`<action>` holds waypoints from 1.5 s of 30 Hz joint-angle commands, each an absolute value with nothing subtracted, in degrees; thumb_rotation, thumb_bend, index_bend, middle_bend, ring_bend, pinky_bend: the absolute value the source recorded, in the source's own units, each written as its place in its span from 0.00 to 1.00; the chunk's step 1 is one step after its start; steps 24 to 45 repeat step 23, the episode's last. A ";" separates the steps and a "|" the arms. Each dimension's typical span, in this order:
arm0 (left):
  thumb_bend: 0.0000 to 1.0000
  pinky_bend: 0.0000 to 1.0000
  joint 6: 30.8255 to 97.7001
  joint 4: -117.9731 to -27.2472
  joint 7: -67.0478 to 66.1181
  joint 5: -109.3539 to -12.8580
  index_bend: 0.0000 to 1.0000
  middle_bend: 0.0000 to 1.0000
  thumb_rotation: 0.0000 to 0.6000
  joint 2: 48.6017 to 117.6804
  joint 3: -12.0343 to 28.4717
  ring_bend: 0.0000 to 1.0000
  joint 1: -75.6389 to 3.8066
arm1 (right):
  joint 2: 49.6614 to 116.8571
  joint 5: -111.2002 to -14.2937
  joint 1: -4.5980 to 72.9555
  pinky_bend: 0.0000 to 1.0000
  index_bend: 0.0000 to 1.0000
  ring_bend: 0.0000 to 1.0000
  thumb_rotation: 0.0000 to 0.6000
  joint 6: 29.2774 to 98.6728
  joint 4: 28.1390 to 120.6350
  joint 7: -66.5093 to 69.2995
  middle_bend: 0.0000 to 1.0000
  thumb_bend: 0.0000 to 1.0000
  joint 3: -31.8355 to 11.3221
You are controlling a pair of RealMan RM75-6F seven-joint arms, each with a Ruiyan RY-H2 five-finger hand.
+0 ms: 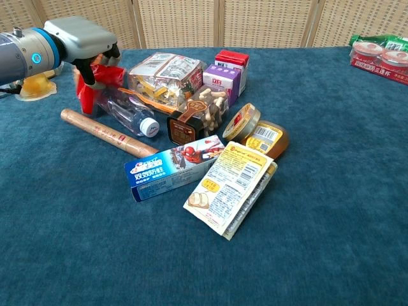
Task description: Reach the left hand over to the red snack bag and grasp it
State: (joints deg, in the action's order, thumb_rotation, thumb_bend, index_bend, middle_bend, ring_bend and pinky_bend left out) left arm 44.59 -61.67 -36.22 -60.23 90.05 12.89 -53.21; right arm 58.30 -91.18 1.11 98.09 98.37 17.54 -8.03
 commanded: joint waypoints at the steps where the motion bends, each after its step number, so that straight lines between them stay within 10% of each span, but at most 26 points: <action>1: 0.18 1.00 47.29 -65.40 -38.13 -58.43 0.85 1.00 1.00 87.60 12.96 0.99 -52.18 | 58.23 -91.37 1.05 0.00 0.00 0.00 1.00 98.22 98.57 17.66 0.00 0.00 -7.96; 21: 0.18 1.00 59.91 -95.42 -38.56 -60.14 0.85 1.00 1.00 63.13 16.39 0.99 -47.48 | 58.37 -92.43 0.81 0.00 0.00 0.00 1.00 98.99 99.44 16.22 0.00 0.00 -7.79; 45: 0.18 1.00 60.16 -96.42 -38.81 -60.06 0.85 1.00 1.00 62.70 16.36 0.99 -47.60 | 58.38 -92.57 0.76 0.00 0.00 0.00 1.00 99.08 99.55 16.21 0.00 0.00 -7.73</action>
